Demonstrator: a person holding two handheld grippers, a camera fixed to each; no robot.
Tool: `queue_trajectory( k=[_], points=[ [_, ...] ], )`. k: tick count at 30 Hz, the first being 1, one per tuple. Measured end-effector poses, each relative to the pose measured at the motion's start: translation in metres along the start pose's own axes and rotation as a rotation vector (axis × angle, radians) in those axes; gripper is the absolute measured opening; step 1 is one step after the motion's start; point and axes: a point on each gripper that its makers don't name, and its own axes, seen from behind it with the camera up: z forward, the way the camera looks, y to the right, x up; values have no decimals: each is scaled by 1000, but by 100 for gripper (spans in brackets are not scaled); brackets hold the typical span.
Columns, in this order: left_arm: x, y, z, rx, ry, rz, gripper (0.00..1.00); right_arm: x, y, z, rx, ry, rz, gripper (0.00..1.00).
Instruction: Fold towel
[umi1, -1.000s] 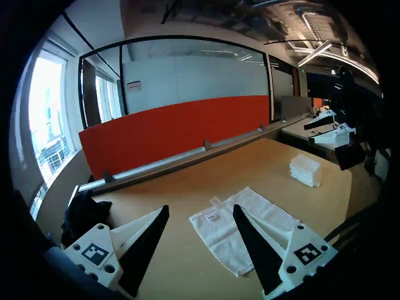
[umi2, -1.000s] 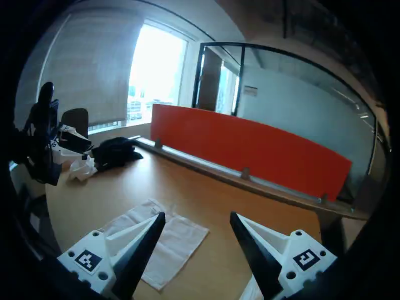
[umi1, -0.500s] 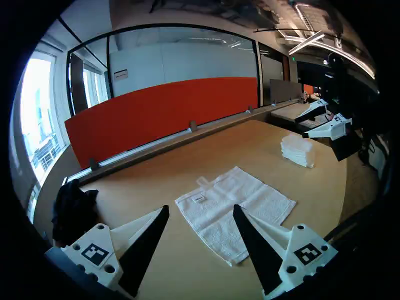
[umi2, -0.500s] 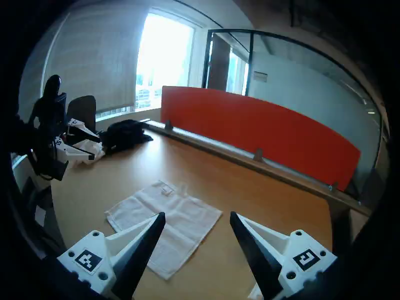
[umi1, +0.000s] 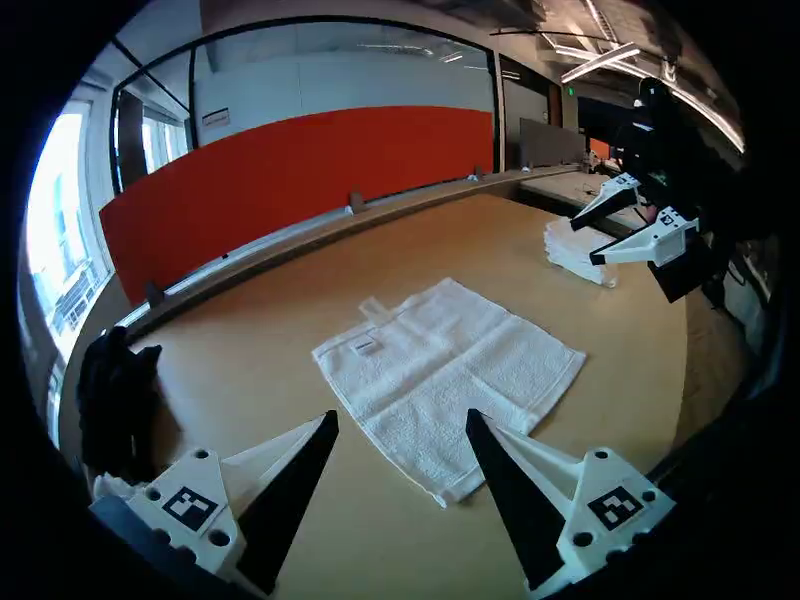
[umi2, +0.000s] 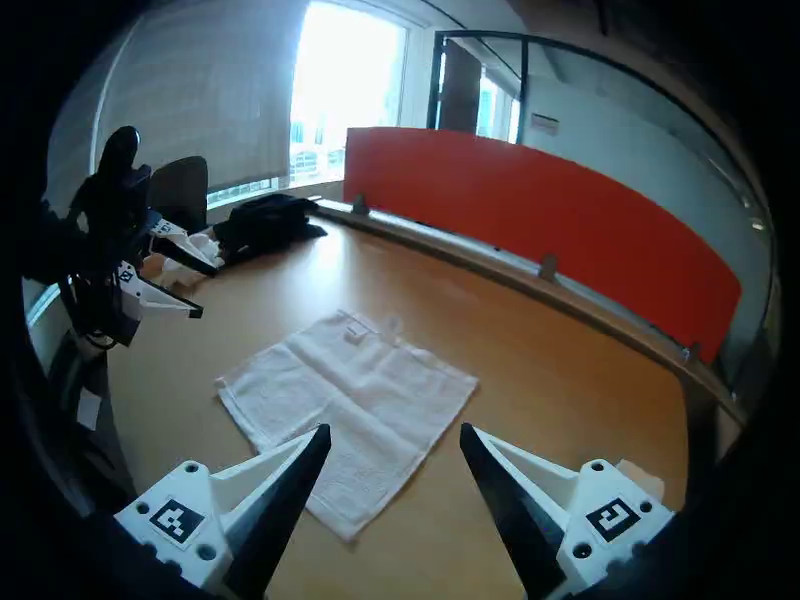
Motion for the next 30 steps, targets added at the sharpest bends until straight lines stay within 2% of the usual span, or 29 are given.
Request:
queue_trajectory(
  k=[5, 14, 23, 30],
  points=[
    [-21, 6, 13, -22, -38, 12, 95, -18, -8, 13, 20, -31, 0, 100],
    [-51, 18, 35, -59, -91, 4, 95, -49, -20, 33, 45, -85, 10, 100],
    [-84, 30, 50, -83, -153, 24, 95, -84, -30, 45, 71, -150, 2, 100],
    [-103, 33, 59, -93, -191, 10, 95, -107, -35, 51, 91, -198, -4, 100]
  ],
)
